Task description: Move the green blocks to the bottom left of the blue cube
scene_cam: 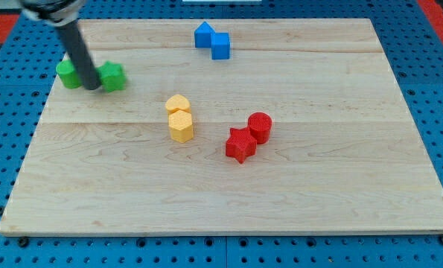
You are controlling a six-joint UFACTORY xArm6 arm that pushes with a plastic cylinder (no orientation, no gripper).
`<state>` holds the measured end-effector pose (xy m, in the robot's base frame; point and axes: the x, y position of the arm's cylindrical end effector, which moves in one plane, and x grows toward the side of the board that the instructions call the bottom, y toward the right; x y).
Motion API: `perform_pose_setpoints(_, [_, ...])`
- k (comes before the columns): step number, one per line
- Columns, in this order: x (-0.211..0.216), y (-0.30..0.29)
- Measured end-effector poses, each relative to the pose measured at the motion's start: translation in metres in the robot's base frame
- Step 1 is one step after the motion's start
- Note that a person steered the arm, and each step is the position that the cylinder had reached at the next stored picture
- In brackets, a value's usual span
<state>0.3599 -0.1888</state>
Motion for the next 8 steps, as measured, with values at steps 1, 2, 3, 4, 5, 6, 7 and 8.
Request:
perform_pose_setpoints(1, [0.05, 0.019])
perform_pose_setpoints(2, [0.054, -0.064])
perform_pose_setpoints(3, [0.036, -0.116])
perform_pose_setpoints(4, [-0.024, -0.104])
perform_pose_setpoints(5, [-0.036, -0.09])
perform_pose_setpoints(6, [-0.001, -0.055])
perform_pose_setpoints(7, [0.028, -0.064])
perform_pose_setpoints(8, [0.016, -0.008])
